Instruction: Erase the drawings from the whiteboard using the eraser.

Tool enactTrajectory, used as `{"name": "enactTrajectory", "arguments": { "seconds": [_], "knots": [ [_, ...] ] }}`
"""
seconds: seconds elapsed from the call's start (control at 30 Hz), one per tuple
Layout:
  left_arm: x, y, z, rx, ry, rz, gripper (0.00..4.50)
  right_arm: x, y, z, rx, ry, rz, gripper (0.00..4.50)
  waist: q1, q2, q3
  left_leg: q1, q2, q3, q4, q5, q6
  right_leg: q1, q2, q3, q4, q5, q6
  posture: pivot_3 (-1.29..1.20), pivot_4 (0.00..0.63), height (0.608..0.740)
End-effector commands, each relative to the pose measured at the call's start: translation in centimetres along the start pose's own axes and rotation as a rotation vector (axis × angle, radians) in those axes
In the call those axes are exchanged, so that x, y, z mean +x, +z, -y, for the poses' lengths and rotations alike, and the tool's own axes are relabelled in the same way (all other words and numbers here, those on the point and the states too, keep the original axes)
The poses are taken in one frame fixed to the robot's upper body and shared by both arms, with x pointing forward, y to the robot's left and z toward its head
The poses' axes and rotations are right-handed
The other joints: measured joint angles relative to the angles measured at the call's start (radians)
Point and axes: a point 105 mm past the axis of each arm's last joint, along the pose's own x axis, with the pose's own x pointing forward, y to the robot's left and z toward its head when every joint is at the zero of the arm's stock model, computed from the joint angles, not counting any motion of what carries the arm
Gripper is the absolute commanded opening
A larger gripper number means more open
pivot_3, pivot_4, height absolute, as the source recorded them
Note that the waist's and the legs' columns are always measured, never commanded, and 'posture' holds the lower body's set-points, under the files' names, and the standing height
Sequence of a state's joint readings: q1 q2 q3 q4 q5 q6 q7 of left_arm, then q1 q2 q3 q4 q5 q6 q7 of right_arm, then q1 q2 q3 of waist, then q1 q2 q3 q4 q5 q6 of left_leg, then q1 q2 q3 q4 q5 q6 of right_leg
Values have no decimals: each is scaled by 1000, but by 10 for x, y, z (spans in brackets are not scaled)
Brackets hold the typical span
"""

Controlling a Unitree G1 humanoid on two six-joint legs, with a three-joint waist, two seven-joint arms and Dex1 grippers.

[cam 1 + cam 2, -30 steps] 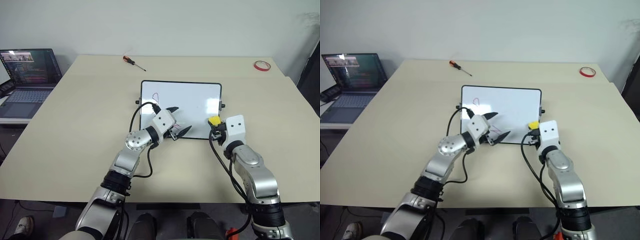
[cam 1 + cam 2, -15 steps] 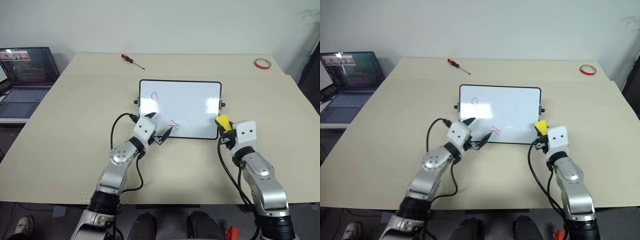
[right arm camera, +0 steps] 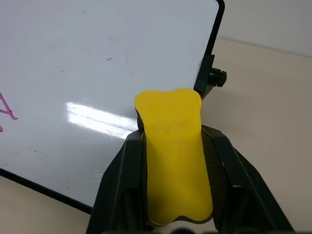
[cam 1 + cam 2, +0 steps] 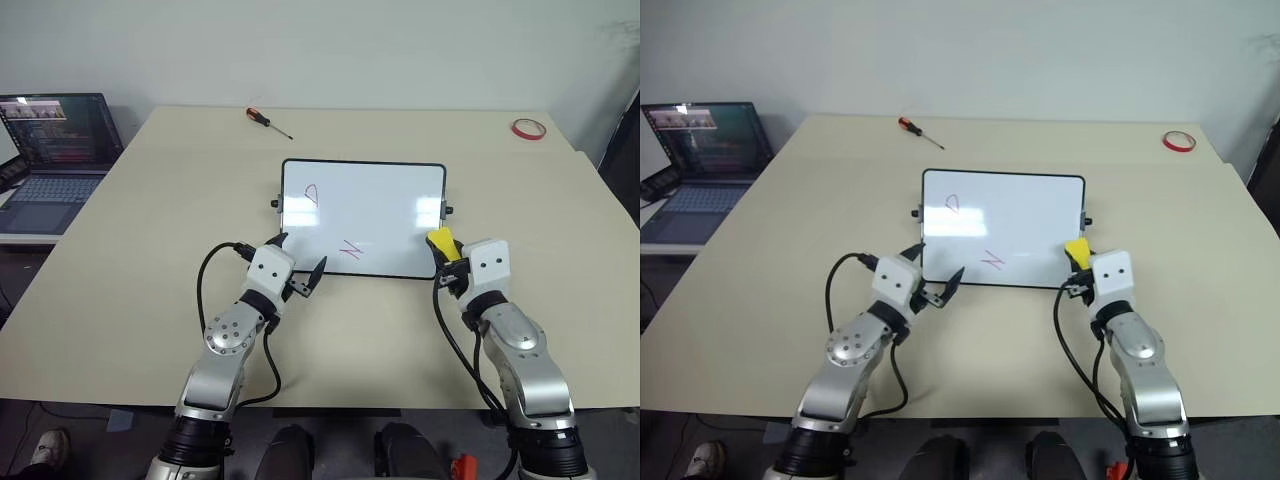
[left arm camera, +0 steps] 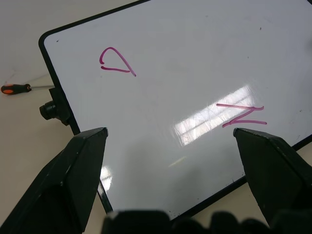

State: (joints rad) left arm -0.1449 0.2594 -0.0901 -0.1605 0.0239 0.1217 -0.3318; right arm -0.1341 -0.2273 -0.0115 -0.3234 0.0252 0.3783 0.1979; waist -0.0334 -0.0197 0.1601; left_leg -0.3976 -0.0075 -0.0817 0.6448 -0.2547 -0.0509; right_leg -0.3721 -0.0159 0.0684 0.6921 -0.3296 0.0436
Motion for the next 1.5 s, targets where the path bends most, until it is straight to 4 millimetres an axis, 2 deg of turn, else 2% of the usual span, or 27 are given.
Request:
{"name": "enactTrajectory", "arguments": {
  "seconds": [0.03,0.4,0.57,0.87,1.1,1.23,1.37,1.5],
  "knots": [
    [-3,15,-7,15,36,54,4500,6,18,-5,-14,31,79,1188,0,0,0,0,0,0,0,0,0,0,0,0,0,0,0,0,150,740],
    [-3,15,-12,2,63,60,4500,59,56,-54,-16,205,217,1188,0,0,0,0,0,0,0,0,0,0,0,-1,0,0,0,0,150,740],
    [1,18,-19,10,87,69,4500,91,83,-91,-10,302,302,1188,-3,0,1,0,0,1,0,0,0,-1,0,0,1,0,0,0,150,740],
    [3,21,-18,18,87,76,4500,128,118,-119,-12,375,386,1188,-9,1,1,0,0,0,0,0,0,-1,-1,-1,1,0,0,0,150,740],
    [3,25,-18,15,99,85,4500,143,104,-128,-83,384,297,1188,-13,1,1,0,0,0,0,0,0,-2,-1,-1,2,0,0,0,150,740],
    [2,25,-19,15,106,84,4500,146,70,-137,-198,419,140,1188,-20,1,1,0,0,1,0,0,0,-2,-1,0,3,0,0,0,150,740],
    [4,25,-20,15,110,84,4500,135,46,-155,-252,518,68,1188,-24,1,0,3,0,1,0,0,0,-1,-1,0,5,0,0,0,150,740],
    [5,25,-20,12,114,83,4500,121,41,-170,-254,590,74,1188,-25,1,0,5,0,1,0,0,0,1,-1,0,6,0,0,0,150,740]
  ]
}}
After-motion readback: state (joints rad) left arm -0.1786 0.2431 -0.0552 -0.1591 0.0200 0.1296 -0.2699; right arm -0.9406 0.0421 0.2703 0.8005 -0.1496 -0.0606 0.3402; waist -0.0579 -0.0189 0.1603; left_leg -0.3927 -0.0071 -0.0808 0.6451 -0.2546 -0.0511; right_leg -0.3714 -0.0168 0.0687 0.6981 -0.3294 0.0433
